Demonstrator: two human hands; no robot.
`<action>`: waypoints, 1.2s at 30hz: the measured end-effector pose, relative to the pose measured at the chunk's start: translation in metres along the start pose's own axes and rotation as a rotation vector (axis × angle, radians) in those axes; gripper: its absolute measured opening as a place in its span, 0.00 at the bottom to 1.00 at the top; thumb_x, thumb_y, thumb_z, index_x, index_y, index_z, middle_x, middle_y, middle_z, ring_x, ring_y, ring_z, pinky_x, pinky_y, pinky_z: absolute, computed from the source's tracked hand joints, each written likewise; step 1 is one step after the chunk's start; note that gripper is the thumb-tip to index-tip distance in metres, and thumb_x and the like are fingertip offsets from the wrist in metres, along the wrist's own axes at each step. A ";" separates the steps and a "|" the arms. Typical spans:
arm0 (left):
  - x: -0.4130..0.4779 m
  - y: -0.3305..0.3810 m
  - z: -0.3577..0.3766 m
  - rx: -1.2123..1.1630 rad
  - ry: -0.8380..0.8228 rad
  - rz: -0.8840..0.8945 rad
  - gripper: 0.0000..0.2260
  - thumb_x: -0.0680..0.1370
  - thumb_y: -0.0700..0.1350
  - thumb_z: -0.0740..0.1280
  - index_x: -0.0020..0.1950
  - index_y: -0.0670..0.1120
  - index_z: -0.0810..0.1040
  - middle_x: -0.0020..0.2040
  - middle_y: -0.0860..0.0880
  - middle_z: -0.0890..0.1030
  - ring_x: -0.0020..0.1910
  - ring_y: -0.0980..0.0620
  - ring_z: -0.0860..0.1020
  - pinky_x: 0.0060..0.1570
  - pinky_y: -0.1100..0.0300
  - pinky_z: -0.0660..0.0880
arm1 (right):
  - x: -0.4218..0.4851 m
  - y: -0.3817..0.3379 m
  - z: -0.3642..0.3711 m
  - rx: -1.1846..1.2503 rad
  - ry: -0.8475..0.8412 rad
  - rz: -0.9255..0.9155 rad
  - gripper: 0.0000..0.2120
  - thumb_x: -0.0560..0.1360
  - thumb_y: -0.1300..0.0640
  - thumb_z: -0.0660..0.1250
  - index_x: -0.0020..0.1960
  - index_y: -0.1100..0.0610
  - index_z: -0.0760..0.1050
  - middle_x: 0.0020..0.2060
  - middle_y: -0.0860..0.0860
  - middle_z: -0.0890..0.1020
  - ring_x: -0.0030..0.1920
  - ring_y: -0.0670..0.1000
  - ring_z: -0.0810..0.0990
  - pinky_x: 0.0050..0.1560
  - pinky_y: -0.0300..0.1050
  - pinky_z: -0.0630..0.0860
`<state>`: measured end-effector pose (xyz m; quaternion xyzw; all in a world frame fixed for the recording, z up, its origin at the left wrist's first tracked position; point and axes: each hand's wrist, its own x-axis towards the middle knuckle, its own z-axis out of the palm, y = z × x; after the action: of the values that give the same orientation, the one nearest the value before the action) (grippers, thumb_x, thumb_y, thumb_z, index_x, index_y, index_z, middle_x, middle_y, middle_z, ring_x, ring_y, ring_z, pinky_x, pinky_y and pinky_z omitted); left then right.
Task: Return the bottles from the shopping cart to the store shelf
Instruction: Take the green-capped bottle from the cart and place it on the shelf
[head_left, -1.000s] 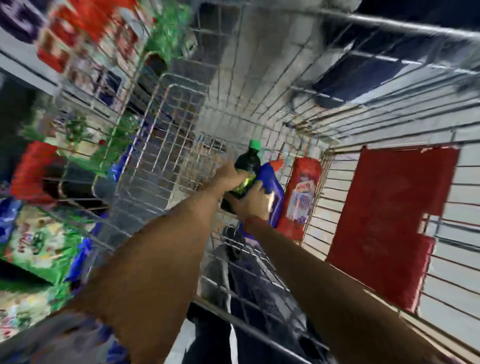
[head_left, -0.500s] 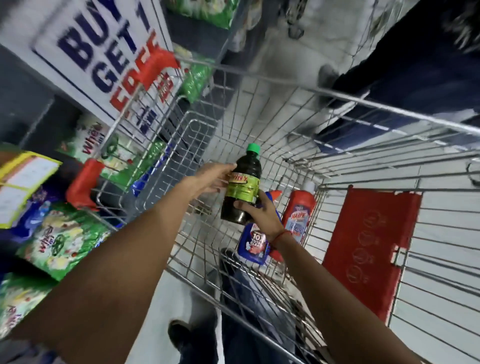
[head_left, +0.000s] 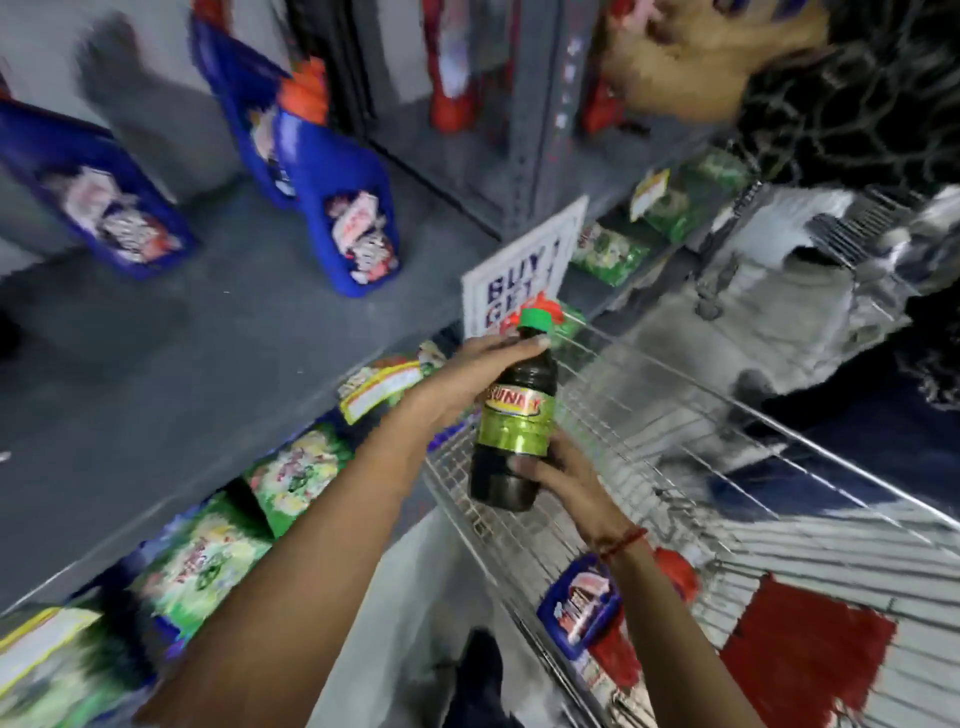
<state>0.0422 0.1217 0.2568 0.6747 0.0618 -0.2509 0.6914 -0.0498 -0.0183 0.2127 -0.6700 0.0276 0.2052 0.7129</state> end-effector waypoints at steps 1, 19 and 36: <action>-0.014 0.009 -0.012 0.024 0.057 0.037 0.06 0.72 0.48 0.70 0.41 0.46 0.81 0.38 0.48 0.84 0.37 0.54 0.81 0.40 0.64 0.75 | 0.003 -0.010 0.015 -0.067 -0.046 -0.027 0.17 0.65 0.58 0.74 0.51 0.47 0.75 0.43 0.37 0.85 0.45 0.35 0.81 0.44 0.27 0.75; -0.251 0.036 -0.230 0.061 0.918 0.561 0.04 0.68 0.45 0.75 0.38 0.47 0.81 0.31 0.56 0.82 0.33 0.61 0.77 0.37 0.68 0.74 | 0.057 -0.073 0.323 -0.613 -0.283 -0.456 0.33 0.57 0.54 0.81 0.56 0.58 0.69 0.55 0.56 0.81 0.57 0.54 0.78 0.52 0.38 0.72; -0.283 -0.003 -0.278 -0.016 1.048 0.513 0.07 0.68 0.43 0.74 0.45 0.49 0.81 0.43 0.51 0.83 0.41 0.59 0.81 0.46 0.60 0.77 | 0.063 -0.042 0.383 -0.659 -0.369 -0.469 0.33 0.58 0.54 0.79 0.57 0.55 0.66 0.55 0.56 0.79 0.56 0.57 0.78 0.53 0.50 0.77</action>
<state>-0.1341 0.4645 0.3513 0.6969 0.2322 0.2923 0.6123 -0.0686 0.3673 0.2708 -0.8016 -0.3198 0.1521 0.4816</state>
